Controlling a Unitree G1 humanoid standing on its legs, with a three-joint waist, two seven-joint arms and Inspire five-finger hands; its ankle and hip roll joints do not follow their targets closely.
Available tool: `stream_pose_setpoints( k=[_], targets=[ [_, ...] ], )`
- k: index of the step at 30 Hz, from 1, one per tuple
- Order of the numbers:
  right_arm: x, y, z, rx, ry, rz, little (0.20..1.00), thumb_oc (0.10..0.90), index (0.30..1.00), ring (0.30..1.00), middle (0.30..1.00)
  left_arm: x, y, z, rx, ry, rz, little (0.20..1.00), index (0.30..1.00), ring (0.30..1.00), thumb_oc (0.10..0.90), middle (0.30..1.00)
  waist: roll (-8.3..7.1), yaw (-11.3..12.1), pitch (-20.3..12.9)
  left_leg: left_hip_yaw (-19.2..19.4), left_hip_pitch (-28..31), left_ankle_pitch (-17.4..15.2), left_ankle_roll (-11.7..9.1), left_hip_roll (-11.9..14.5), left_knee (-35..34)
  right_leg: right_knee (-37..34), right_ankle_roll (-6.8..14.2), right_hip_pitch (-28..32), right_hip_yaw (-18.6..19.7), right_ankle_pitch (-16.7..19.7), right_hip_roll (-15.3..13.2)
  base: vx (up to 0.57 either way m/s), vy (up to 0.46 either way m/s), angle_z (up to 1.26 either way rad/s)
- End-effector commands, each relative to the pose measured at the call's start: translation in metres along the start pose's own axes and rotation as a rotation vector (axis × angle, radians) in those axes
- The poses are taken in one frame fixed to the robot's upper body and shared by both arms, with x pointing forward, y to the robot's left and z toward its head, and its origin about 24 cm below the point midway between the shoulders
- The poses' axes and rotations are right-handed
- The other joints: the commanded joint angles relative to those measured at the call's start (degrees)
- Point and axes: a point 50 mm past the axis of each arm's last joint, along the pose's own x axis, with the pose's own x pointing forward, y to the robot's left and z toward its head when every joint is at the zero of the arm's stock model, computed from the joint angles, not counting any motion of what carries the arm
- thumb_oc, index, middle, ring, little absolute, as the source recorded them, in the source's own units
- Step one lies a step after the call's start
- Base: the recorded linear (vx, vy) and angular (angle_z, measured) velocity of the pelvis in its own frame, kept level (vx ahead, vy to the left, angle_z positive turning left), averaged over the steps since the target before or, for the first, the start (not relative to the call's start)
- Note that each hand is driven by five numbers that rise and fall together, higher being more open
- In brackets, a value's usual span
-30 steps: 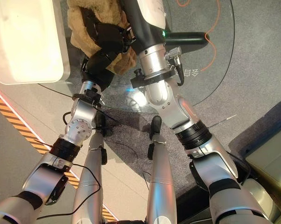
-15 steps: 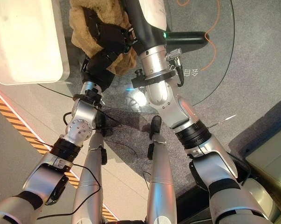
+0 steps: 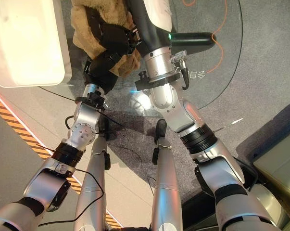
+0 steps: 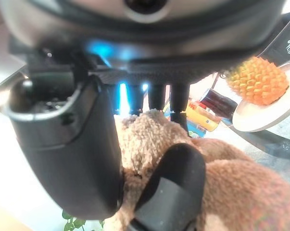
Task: Wipe the table with a cloth and put it in the basket.
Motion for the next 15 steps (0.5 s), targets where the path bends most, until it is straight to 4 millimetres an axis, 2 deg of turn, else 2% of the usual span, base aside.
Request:
stream_pose_setpoints(
  k=[1,15],
  targets=[
    [0.0351,-0.0239,0.05,0.103,-0.26,-0.175,0.9,0.8,0.9,0.9,0.9,0.0253,-0.0857,0.0225,0.024,-0.155,-0.426,0.2,0.3,0.3,0.1,0.3,-0.05,0.5,-1.4,4.4,2.0,-6.8,5.3,-6.3,3.7,-9.4,-2.3,5.1,-3.5,3.1,6.5,0.0,0.0,0.0],
    [0.0364,-0.0232,0.0489,0.103,-0.254,-0.175,0.9,0.8,0.9,0.9,0.9,0.0268,-0.0837,0.0238,0.024,-0.166,-0.421,0.2,0.3,0.3,0.1,0.3,-0.07,0.5,-1.4,4.3,2.1,-6.7,5.2,-6.2,3.4,-9.4,-2.5,5.2,-3.5,3.0,6.6,0.0,0.0,0.0]
  ],
)
